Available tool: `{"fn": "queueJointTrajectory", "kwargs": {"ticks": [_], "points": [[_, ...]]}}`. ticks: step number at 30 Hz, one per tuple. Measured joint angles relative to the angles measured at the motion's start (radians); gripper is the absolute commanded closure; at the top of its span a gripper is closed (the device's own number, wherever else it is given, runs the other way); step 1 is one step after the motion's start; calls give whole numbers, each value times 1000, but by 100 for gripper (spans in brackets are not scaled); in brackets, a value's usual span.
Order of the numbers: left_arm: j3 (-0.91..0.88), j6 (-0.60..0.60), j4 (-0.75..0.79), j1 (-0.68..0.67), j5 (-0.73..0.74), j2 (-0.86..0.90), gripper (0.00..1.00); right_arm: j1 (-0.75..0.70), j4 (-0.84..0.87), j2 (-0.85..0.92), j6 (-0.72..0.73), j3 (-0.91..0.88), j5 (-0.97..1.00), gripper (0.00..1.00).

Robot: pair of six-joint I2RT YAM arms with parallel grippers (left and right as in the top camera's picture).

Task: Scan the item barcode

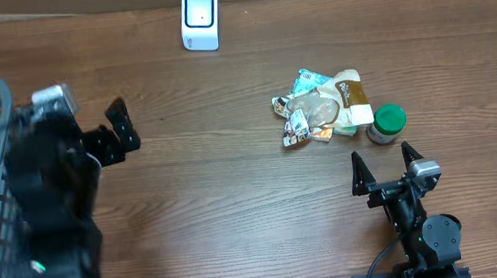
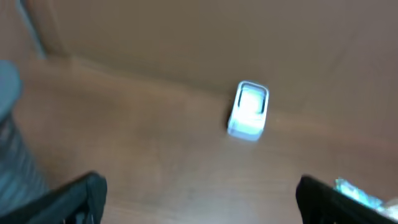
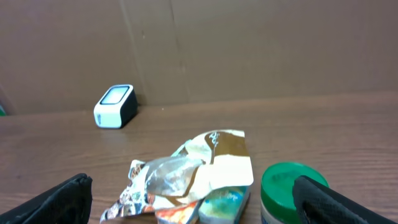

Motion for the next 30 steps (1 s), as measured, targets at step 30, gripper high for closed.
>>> {"fn": "queueJointTrajectory", "kwargs": {"ticks": [30], "points": [[-973, 318, 411, -1, 1, -793, 0, 0, 1, -2, 0, 0, 0, 0]]}}
